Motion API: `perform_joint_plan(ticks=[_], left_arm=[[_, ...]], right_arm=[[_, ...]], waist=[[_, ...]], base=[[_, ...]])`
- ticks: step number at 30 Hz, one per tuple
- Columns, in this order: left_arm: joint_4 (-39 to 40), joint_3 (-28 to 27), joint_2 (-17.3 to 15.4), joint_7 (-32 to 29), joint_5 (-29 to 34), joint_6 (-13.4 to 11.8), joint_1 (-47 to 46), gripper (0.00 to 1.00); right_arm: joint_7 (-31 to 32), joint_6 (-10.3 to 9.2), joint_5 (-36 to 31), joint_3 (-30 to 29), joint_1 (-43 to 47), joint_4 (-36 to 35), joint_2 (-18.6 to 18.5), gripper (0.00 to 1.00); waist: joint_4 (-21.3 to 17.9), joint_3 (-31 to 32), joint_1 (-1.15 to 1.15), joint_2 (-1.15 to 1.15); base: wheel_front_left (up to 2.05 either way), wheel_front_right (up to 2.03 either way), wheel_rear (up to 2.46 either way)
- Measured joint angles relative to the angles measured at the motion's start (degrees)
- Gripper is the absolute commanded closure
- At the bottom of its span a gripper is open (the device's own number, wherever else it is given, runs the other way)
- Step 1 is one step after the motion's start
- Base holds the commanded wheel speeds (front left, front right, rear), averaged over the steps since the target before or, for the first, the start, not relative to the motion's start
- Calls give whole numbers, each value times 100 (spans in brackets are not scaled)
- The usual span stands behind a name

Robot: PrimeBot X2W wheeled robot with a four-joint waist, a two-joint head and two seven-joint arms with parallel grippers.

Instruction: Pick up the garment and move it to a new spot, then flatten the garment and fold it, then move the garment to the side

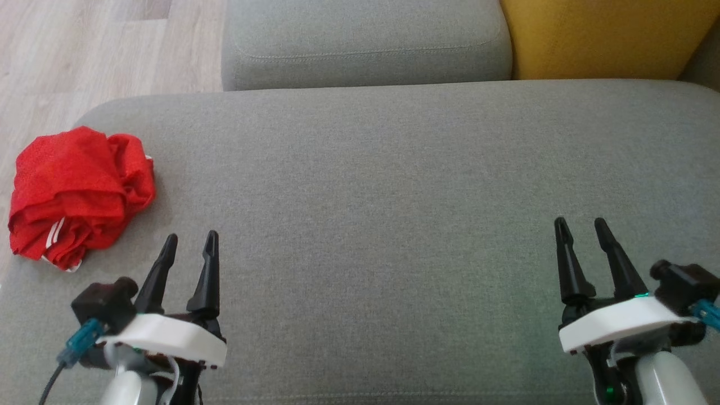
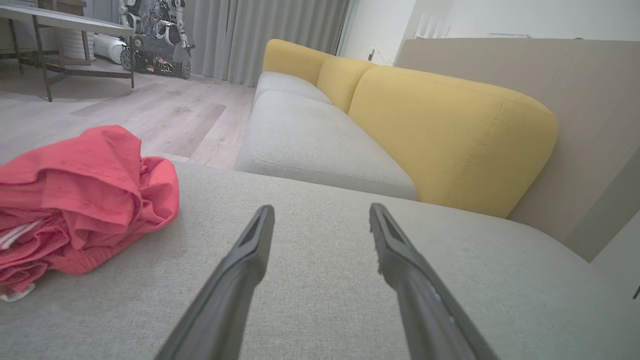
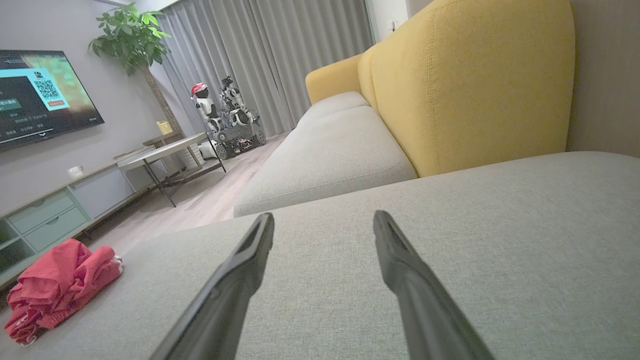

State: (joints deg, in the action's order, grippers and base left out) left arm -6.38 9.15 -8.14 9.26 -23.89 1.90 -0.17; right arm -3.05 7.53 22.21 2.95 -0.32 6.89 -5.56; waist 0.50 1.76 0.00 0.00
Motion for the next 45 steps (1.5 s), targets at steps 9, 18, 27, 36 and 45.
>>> perform_joint_plan(ticks=[9, 18, 27, 36, 45], left_arm=[[-81, 92, -36, 149, 515, -91, 1, 0], [-226, 97, -41, 298, 931, -146, 5, 0], [-404, 101, -41, 425, 1259, -147, 12, 0], [-554, 111, -41, 504, 1428, -147, 12, 0], [-670, 108, -36, 504, 1355, -174, 11, 0]], right_arm=[[0, 0, -611, -75, 44, -35, 98, 0], [-1, 0, -1101, -46, 103, -49, 120, 0], [3, 0, -1403, -49, 104, -105, 189, 0], [62, 0, -1521, -154, 107, -103, 259, 0], [107, 0, -1464, -207, 107, -54, 279, 0]], waist=[[17, 12, 0, 0], [27, 26, 0, 0], [41, 47, 0, 0], [45, 43, 0, 0], [42, 37, 0, 0]], base=[[0, 0, 0], [0, 0, 0], [0, 0, 0], [0, 0, 0], [0, 0, 0]])
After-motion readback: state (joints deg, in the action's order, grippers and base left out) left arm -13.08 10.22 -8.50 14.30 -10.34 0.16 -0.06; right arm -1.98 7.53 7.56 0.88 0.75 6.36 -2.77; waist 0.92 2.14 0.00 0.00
